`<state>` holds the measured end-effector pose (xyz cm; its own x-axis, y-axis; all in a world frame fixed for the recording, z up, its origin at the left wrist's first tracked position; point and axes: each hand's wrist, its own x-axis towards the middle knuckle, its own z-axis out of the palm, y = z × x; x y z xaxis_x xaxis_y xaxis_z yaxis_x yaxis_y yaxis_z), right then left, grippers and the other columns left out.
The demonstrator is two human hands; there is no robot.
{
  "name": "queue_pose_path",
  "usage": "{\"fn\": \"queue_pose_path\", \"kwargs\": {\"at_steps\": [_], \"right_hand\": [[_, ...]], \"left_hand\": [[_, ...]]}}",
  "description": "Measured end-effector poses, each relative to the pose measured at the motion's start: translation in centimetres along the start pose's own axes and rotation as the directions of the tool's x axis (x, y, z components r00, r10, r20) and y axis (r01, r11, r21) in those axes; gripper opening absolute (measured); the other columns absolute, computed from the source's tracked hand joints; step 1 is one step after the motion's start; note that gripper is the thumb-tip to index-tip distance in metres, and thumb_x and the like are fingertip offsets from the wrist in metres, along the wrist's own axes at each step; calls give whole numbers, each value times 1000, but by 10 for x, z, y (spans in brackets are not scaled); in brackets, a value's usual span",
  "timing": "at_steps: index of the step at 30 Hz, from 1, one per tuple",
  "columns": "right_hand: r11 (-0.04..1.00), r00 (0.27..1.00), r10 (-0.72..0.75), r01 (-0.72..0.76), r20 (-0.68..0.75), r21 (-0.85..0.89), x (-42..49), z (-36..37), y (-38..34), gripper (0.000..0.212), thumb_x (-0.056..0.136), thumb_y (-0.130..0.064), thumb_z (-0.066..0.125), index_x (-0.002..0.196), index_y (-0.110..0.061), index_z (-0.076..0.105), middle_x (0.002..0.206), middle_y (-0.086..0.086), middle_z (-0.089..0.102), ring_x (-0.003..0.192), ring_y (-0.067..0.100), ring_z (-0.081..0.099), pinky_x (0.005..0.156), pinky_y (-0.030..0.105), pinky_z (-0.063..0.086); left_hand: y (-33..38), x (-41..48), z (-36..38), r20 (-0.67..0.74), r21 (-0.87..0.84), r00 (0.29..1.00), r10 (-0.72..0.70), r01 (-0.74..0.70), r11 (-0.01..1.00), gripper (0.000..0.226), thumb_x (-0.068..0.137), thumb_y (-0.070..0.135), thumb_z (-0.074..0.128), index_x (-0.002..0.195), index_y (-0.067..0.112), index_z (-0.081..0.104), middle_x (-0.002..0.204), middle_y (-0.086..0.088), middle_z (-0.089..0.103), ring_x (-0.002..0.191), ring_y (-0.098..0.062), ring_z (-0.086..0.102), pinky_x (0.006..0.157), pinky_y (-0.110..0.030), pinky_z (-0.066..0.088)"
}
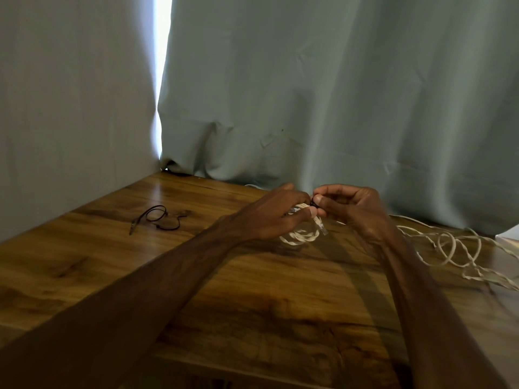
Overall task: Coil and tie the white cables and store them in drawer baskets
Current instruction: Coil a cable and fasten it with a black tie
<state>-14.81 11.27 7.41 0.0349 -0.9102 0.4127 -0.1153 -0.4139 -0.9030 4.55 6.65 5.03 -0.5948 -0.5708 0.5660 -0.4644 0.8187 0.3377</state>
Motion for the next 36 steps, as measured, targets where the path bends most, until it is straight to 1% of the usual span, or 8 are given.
{"fn": "queue_pose_path", "kwargs": {"at_steps": [7,9,12,18,23,26,30,36], "right_hand": [[1000,1000,-1,1,5,-17,1,1,1,19,86,-9,76,104,-2,77,96,18,79,81,23,74,77,26,63],[1000,1000,-8,8,-3,-6,0,1,0,17,86,-9,75,102,-2,77,96,18,78,80,21,75,75,25,63],[999,1000,-21,21,-11,-25,0,1,0,18,86,-8,76,103,-1,77,93,17,79,75,18,74,71,24,62],[1000,999,-24,24,-22,2,0,2,1,20,84,-5,77,102,2,76,94,17,79,81,22,76,73,24,62],[999,1000,-15,15,-5,32,0,2,1,22,81,-3,78,102,6,75,93,20,78,77,20,76,71,23,61],[999,1000,-6,6,5,35,-1,2,0,29,76,-7,80,101,5,75,94,20,78,78,21,76,74,24,62],[999,999,28,-29,28,28,-1,0,1,23,79,-2,79,102,5,75,97,21,78,83,25,76,74,25,62],[998,999,41,-43,25,55,-1,1,2,25,80,-14,80,100,0,77,99,21,77,89,28,76,80,28,63]], "left_hand": [[-1,-1,1,10,14,1000,9,-9,1000,27,106,36,50,102,17,70,82,2,59,83,-3,45,68,-31,37],[0,-1,0,2,20,1000,10,-10,1000,28,106,35,51,101,15,70,78,6,54,82,-2,44,67,-29,36],[2,-2,-1,2,21,1000,10,-10,1000,28,107,36,50,103,16,70,77,7,52,82,0,44,66,-25,32],[0,-3,1,-18,10,1000,17,-17,1000,38,102,49,46,102,20,70,81,0,61,87,-5,48,69,-30,39],[1,-4,0,-32,22,999,21,-20,1000,27,105,38,52,101,18,70,79,5,56,86,-4,46,69,-29,38],[1,-4,-1,-34,37,999,14,-12,999,28,105,36,52,101,15,69,77,4,52,82,0,44,65,-25,33],[2,-4,1,-26,52,999,21,-20,998,29,105,38,52,102,15,69,77,1,51,79,-1,43,62,-26,29],[0,-5,2,-22,69,1000,14,-12,998,30,106,38,50,104,15,69,78,0,53,82,-1,43,65,-29,34]]}}
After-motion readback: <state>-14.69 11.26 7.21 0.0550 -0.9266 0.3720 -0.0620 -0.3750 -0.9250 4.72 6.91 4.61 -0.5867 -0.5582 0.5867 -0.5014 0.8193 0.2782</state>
